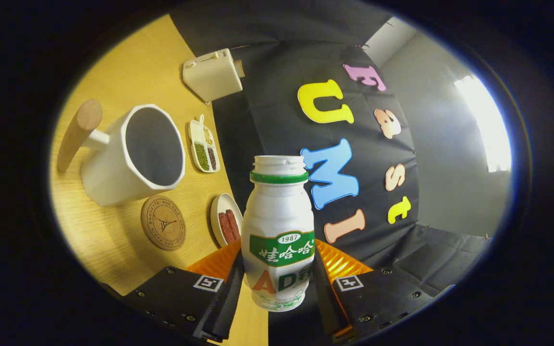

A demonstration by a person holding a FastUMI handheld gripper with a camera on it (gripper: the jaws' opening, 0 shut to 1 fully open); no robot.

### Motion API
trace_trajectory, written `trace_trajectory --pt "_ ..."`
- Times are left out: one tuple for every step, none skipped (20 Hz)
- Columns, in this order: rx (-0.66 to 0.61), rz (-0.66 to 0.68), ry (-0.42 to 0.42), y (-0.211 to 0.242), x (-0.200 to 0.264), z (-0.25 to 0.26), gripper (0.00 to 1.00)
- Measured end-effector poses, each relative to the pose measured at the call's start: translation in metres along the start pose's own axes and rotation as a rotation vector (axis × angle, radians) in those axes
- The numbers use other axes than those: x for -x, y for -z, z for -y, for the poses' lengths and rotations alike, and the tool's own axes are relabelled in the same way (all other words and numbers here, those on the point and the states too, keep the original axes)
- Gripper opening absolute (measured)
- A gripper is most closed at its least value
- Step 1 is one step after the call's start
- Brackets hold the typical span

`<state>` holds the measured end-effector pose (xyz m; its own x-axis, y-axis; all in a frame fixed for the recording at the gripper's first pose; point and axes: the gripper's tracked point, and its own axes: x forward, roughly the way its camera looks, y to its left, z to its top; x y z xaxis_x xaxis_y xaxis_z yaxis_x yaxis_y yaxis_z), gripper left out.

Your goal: Take the bottle from table, then pour the juice into the cup, finally place the bottle on the coaster

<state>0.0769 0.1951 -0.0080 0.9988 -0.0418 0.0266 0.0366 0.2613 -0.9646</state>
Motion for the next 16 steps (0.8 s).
trace_trajectory --pt "0.03 0.004 0.01 0.0 0.0 0.001 0.7" --pt "0.058 0.009 0.02 -0.002 0.001 0.003 0.7" --pt "0.086 0.015 0.028 -0.003 0.001 0.003 0.7" --pt "0.113 0.02 0.035 -0.005 0.001 0.004 0.7" --pt "0.14 0.026 0.042 -0.006 0.002 0.005 0.7" --pt "0.164 0.03 0.048 -0.008 0.003 0.005 0.7" --pt "0.184 0.037 0.051 -0.009 0.002 0.005 0.7" --pt "0.2 0.04 0.052 -0.01 0.002 0.005 0.7" --pt "0.211 0.045 0.05 -0.012 0.001 0.006 0.7" --pt "0.222 0.048 0.052 -0.013 0.0 0.006 0.7" --pt "0.234 0.051 0.053 -0.014 0.0 0.007 0.7" --pt "0.247 0.055 0.054 -0.016 -0.001 0.007 0.7" --pt "0.261 0.059 0.056 -0.018 -0.002 0.007 0.7" --pt "0.274 0.063 0.058 -0.018 -0.001 0.007 0.7" --pt "0.287 0.067 0.062 -0.019 -0.001 0.008 0.7" --pt "0.301 0.071 0.065 -0.021 -0.001 0.009 0.7"
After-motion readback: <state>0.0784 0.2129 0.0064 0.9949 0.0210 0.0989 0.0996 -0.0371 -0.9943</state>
